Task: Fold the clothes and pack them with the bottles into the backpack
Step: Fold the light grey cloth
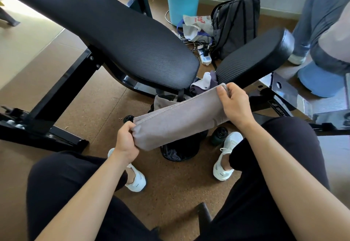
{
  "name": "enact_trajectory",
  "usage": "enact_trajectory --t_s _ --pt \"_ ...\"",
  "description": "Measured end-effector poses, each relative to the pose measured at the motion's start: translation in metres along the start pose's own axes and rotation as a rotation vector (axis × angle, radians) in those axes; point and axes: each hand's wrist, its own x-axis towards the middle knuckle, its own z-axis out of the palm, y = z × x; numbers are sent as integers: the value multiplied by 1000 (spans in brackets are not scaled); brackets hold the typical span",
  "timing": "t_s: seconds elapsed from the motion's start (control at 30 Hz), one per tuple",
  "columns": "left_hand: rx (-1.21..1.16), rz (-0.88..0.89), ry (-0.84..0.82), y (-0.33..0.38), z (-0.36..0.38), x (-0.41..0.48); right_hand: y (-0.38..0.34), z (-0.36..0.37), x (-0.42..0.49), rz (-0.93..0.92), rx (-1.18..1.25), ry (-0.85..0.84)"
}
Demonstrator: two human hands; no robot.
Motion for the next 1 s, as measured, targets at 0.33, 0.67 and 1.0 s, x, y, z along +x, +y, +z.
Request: enact_trajectory --t_s 0.33,0.67,1.0 --pt "10 -200 -70 4 0 -1 12 20 -2 247 69 -87" --pt "825 408 405 -14 2 14 16 18 -1 160 -220 -85" --pt "772 240 304 -11 11 9 10 46 -24 294 36 -291"
